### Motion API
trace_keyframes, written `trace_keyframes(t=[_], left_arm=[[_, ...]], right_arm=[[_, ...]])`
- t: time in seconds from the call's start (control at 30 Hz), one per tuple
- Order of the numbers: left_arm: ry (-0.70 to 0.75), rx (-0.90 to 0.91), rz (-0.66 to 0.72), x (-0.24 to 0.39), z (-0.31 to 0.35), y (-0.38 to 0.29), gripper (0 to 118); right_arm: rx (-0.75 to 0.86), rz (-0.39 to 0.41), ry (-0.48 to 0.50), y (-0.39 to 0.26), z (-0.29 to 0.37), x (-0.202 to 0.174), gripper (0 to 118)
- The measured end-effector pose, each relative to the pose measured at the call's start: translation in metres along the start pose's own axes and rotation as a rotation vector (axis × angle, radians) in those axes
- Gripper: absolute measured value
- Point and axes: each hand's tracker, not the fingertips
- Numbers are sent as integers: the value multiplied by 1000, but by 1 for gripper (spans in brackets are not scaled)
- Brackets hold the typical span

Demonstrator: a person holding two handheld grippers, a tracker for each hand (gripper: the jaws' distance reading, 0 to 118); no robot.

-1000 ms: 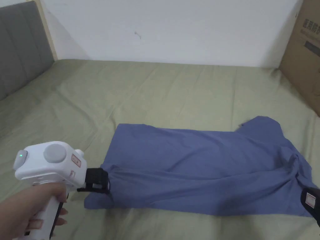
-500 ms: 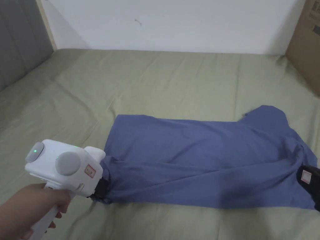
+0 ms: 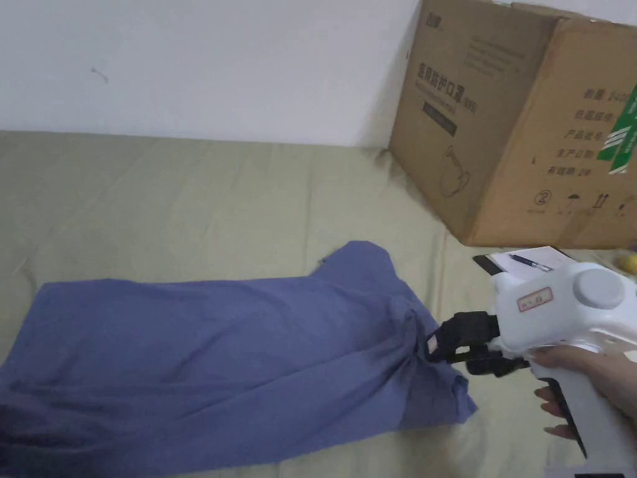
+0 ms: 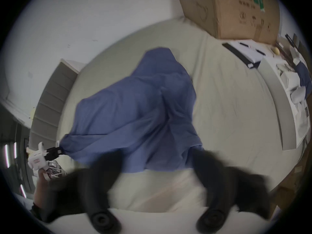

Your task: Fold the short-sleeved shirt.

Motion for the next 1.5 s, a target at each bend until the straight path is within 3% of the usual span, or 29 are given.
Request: trace_keyframes(t=[0.03, 0.07, 0.13, 0.3, 0.33, 0.37, 0.4, 0.43, 0.47, 0.57, 0.73, 0.9, 1.0, 1.1, 1.23, 1.37, 1.5], left_arm=[[-1, 6, 2, 0, 2, 0, 4], [-2, 8, 5, -1, 2, 0, 4], [-10, -9, 6, -1, 1, -1, 4], [11, -41, -35, 0, -7, -3, 4], [12, -46, -34, 0, -9, -3, 4], [11, -54, -30, -1, -11, -4, 4], [12, -63, -24, -2, -14, -5, 4], [11, -69, -15, -4, -17, -5, 4], [9, -79, -5, -7, -19, -5, 4], [-6, -108, 32, -13, -24, -7, 4], [-51, -75, 124, -21, -11, -3, 4], [-60, -1, 83, -22, 30, 18, 4], [-101, 15, 83, -25, 54, 20, 4], [-148, -24, 100, -27, 71, 7, 4], [-183, -102, 100, -26, 71, -30, 4], [-167, -140, 99, -25, 36, -73, 4], [-82, -134, 112, -27, 11, -97, 6]], right_arm=[[-23, 1, -31, 2, -9, 2, 111], [-18, 6, -63, 3, -13, 5, 117], [-28, -45, -102, -1, -26, 10, 108], [-82, -62, -195, 1, -57, 22, 107], [-86, -68, -190, 0, -62, 23, 102], [-95, -77, -178, -2, -65, 24, 92], [-105, -89, -158, 3, -73, 32, 70], [-100, -96, -139, 2, -77, 34, 37], [-102, -99, -116, -1, -81, 35, 22], [-78, -105, -115, -8, -77, 32, 14], [16, -161, 5, -15, -30, 31, 9], [40, -125, 122, -16, 44, 26, 8], [43, -117, 110, -29, 82, 27, 8], [23, -208, 152, -62, 106, 36, 8], [-19, -216, 126, -117, 99, 54, 8], [-56, -207, 97, -153, 43, 74, 8], [-50, -188, -13, -171, 3, 74, 11]])
